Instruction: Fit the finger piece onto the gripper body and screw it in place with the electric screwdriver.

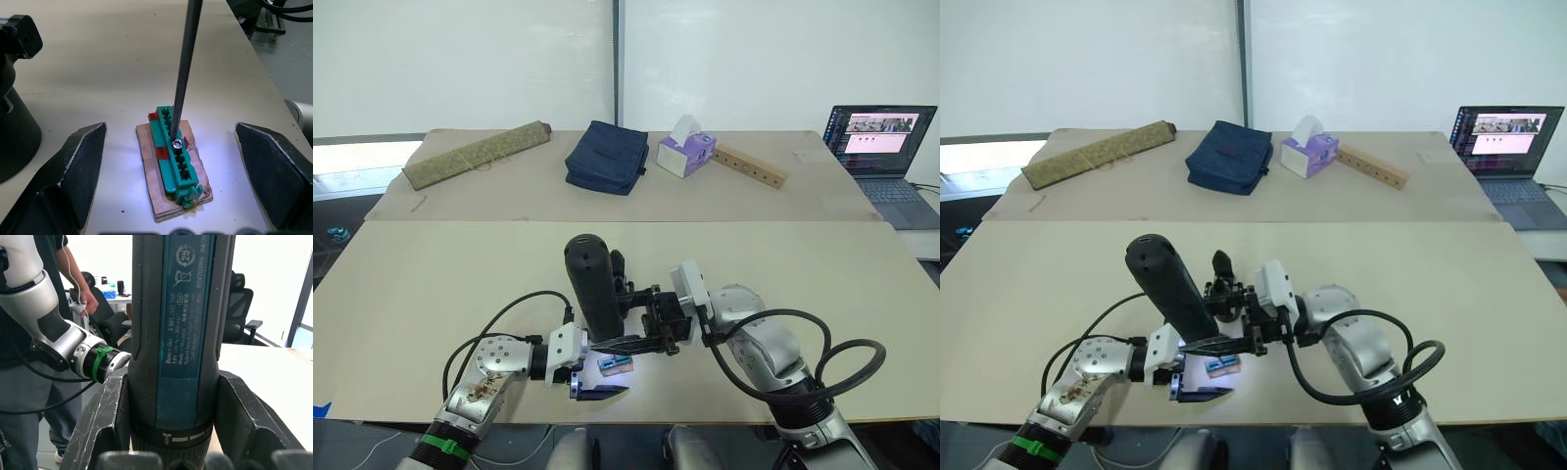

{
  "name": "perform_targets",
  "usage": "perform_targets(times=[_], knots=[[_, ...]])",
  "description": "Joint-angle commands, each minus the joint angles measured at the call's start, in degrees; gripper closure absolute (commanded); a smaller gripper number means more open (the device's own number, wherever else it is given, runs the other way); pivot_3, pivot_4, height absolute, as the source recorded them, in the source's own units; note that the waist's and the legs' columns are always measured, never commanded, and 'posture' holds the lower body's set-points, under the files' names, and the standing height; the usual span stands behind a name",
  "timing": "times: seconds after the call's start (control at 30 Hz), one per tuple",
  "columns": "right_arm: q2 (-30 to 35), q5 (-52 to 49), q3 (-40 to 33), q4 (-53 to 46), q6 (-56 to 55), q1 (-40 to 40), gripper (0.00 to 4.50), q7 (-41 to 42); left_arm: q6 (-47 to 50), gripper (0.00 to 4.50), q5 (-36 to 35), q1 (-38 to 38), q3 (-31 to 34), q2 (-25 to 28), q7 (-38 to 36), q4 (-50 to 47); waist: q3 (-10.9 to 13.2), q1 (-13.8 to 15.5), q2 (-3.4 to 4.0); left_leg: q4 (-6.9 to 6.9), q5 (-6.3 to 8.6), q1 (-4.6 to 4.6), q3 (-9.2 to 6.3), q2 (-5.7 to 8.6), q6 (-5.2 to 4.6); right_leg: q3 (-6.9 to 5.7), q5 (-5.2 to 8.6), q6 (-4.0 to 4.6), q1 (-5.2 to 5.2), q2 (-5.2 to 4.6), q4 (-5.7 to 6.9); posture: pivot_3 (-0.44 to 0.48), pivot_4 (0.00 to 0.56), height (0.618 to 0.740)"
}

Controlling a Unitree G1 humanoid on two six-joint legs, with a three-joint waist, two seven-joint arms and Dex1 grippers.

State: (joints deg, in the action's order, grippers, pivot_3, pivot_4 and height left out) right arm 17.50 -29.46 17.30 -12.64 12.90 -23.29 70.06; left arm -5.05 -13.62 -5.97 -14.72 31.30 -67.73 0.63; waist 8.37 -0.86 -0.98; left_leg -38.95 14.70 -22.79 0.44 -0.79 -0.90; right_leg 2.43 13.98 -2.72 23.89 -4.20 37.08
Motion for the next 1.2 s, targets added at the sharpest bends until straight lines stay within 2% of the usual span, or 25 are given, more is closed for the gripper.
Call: perform_targets(times=[0.03, 0.27, 0.47, 1.2], knots=[[0.05, -1.32, -0.47, -1.66, -0.22, -0.92, 2.57, 0.62, 0.62, 0.04, 1.52, 0.74, -0.9, 0.25, 0.33, 2.27, 0.0, 0.0, 0.0, 0.0, 0.0, 0.0, 0.0, 0.0, 0.0, 0.0, 0.0, 0.0, 0.0, 0.0, 0.0, 0.0, 0.15, 0.74], [0.59, -1.67, -0.67, -2.11, 0.21, -0.86, 2.57, 0.65, 0.65, 0.04, 1.46, 0.94, -0.99, 0.1, 0.43, 2.14, 0.0, 0.0, 0.0, 0.0, 0.0, 0.09, 0.0, 0.0, 0.0, 0.0, 0.0, 0.0, -0.11, 0.0, -0.01, 0.0, 0.15, 0.74], [1.02, -1.91, -0.8, -2.2, 0.38, -0.97, 2.57, 0.57, 0.59, 0.04, 1.55, 0.92, -1.06, 0.05, 0.45, 2.24, 0.0, -0.05, 0.0, 0.16, 0.01, 0.62, -0.01, -0.03, 0.0, -0.04, 0.03, 0.02, -0.71, 0.02, -0.25, 0.0, 0.15, 0.74], [1.56, -3.29, -1.84, -2.69, 1.13, -1.63, 2.57, 0.69, 0.58, 0.04, 1.6, 0.83, -1.16, -0.06, 0.44, 2.54, 0.0, -0.03, 0.0, 0.16, 0.01, 0.62, -0.03, -0.04, 0.0, -0.04, 0.04, 0.03, -0.71, 0.01, -0.24, 0.0, 0.15, 0.74]])
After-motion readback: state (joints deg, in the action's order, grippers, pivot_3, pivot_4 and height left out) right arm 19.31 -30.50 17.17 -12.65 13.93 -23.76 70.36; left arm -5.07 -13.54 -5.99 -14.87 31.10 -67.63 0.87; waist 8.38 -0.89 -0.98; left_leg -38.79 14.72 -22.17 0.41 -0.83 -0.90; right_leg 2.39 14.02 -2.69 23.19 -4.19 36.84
